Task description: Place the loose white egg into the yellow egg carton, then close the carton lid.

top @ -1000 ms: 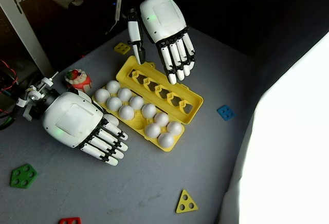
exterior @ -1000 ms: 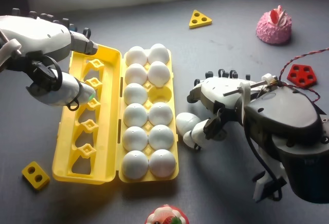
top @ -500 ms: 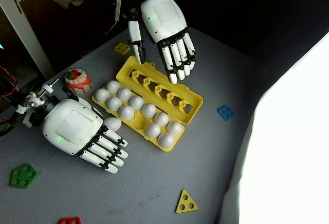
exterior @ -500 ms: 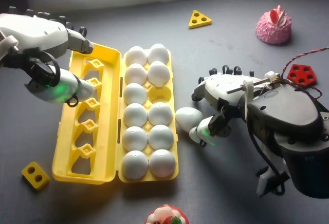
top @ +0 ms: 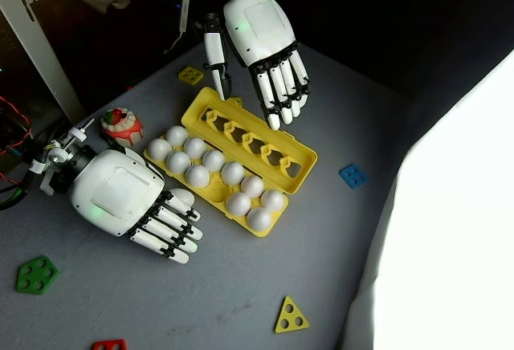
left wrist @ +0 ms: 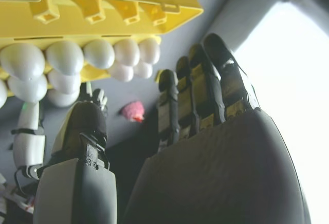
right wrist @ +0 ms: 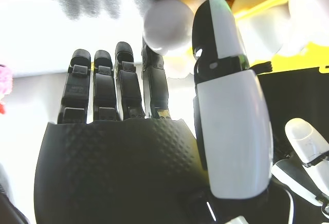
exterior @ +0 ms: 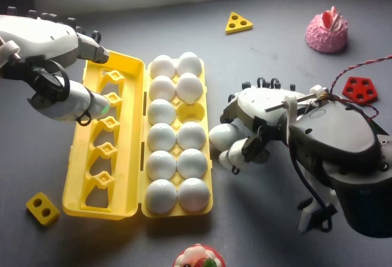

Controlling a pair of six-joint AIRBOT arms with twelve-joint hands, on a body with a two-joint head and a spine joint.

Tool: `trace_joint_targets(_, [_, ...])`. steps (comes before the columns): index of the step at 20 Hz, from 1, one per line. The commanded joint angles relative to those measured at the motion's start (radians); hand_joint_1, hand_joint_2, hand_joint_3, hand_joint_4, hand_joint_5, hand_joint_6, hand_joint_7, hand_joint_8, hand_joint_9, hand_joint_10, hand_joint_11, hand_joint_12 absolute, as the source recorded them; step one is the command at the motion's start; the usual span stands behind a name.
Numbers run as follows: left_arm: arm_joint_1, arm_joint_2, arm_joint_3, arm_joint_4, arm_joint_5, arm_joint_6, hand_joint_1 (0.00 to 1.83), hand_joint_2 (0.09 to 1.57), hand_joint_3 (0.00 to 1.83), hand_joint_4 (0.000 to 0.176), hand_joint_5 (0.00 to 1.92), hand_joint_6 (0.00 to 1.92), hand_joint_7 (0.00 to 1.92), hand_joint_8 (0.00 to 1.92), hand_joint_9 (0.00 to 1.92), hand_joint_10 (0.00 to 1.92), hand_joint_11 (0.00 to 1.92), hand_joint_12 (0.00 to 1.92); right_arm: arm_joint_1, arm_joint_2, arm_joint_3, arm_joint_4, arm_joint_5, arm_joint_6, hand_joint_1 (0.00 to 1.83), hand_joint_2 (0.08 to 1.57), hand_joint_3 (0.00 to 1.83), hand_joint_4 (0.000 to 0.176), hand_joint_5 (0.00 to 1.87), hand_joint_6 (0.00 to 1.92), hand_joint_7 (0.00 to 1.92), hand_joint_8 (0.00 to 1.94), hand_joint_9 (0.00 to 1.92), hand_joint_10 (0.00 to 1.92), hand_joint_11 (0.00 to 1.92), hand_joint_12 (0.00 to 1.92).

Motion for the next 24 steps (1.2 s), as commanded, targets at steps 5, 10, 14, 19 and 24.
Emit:
trace_joint_targets(5, [-0.015, 0.004, 0.005, 0.041, 0.028, 0.003, 0.52, 1.26, 0.00, 0.017, 0.30, 0.00, 0.26, 0.00, 0.25, 0.00, 0.00, 0.77, 0.021, 0.001, 0.000, -0.084, 0.022, 0.011, 1.02, 1.07, 0.00, 0.000, 0.52, 0.12, 0.18, 0.01, 0.00, 0.00, 0.00, 0.00])
trace_joint_targets(10, [-0.015, 0.004, 0.007, 0.041, 0.027, 0.003, 0.52, 1.26, 0.00, 0.012, 0.28, 0.00, 0.26, 0.00, 0.24, 0.00, 0.00, 0.77, 0.016, -0.002, 0.001, -0.084, 0.022, 0.013, 1.02, 1.08, 0.00, 0.000, 0.52, 0.11, 0.18, 0.00, 0.00, 0.00, 0.00, 0.00])
trace_joint_targets(14, [-0.014, 0.004, 0.009, 0.041, 0.027, 0.003, 0.52, 1.26, 0.00, 0.016, 0.28, 0.00, 0.25, 0.00, 0.25, 0.00, 0.00, 0.78, 0.017, -0.009, 0.007, -0.084, 0.024, 0.014, 1.00, 1.08, 0.00, 0.000, 0.51, 0.11, 0.18, 0.00, 0.01, 0.00, 0.00, 0.00])
trace_joint_targets(19, [-0.011, 0.004, 0.011, 0.042, 0.027, 0.003, 0.50, 1.27, 0.00, 0.012, 0.30, 0.00, 0.27, 0.00, 0.25, 0.00, 0.00, 0.78, 0.010, -0.016, 0.026, -0.085, 0.028, 0.021, 1.02, 1.08, 0.00, 0.000, 0.49, 0.10, 0.16, 0.00, 0.00, 0.00, 0.00, 0.00])
trace_joint_targets(24, [-0.009, 0.004, 0.008, 0.041, 0.027, 0.003, 0.50, 1.27, 0.00, 0.019, 0.29, 0.00, 0.27, 0.00, 0.26, 0.00, 0.00, 0.75, 0.008, -0.018, 0.030, -0.085, 0.027, 0.021, 1.00, 1.08, 0.00, 0.000, 0.48, 0.10, 0.17, 0.00, 0.02, 0.01, 0.00, 0.00])
